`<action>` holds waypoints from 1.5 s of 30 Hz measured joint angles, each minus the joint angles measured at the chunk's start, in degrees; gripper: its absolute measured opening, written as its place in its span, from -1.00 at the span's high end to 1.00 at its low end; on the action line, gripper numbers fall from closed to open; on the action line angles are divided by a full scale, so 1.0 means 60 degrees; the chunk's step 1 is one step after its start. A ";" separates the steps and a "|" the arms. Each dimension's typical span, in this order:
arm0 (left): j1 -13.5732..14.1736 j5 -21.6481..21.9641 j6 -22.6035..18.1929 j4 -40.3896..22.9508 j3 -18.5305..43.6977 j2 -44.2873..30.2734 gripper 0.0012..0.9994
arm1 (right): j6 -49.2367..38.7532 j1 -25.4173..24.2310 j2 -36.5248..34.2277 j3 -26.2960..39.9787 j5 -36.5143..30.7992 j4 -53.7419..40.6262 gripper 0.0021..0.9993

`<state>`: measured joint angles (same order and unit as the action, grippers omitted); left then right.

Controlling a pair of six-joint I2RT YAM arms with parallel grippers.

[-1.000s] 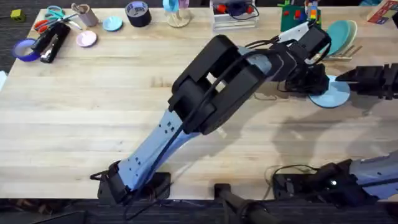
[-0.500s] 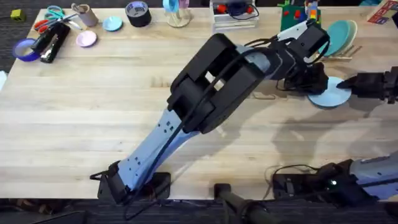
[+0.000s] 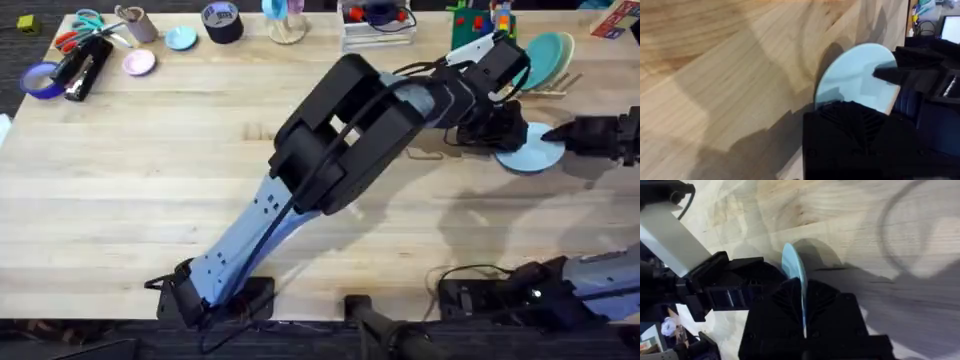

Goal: Pick up the plates from the table one by one and place each into a slot on the dish rack.

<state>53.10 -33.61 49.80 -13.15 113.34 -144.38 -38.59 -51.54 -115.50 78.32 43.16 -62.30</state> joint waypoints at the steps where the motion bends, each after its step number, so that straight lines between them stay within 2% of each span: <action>1: 0.0000 0.0000 0.0000 0.0005 0.0000 0.0000 0.93 | 0.0000 -0.0016 0.0000 0.0000 0.0021 -0.0004 0.94; 9: 0.0000 0.0102 -0.0018 0.0003 0.0000 0.0000 0.93 | 0.0000 -0.0316 0.0002 0.0011 0.0215 -0.0182 0.94; 14: 0.0000 0.0362 -0.0279 -0.0308 0.0000 0.0055 0.93 | 0.0000 -0.0570 0.0170 0.0183 0.0232 -0.0452 0.94; 23: -0.0326 0.1264 -0.0995 -0.1307 0.0000 0.0507 0.92 | 0.0007 -0.0635 0.2008 0.0608 0.0421 -0.0514 0.94; 30: -0.0736 0.1869 -0.1969 -0.1791 -0.0007 0.1117 0.93 | 0.0153 -0.0624 0.2853 0.0616 0.0465 -0.0514 0.94; 35: -0.0752 0.2155 -0.2684 -0.2283 -0.0007 0.1795 0.93 | 0.0266 -0.0430 0.3009 0.0616 0.0426 -0.0510 0.94; 45: -0.0718 0.3098 -0.4243 -0.4667 -0.0007 0.2928 0.92 | 0.0433 0.0294 0.3045 0.0616 -0.0052 -0.0514 0.94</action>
<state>48.80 -15.02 24.34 -41.16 113.30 -126.81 -35.99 -49.78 -97.23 82.02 42.85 -65.39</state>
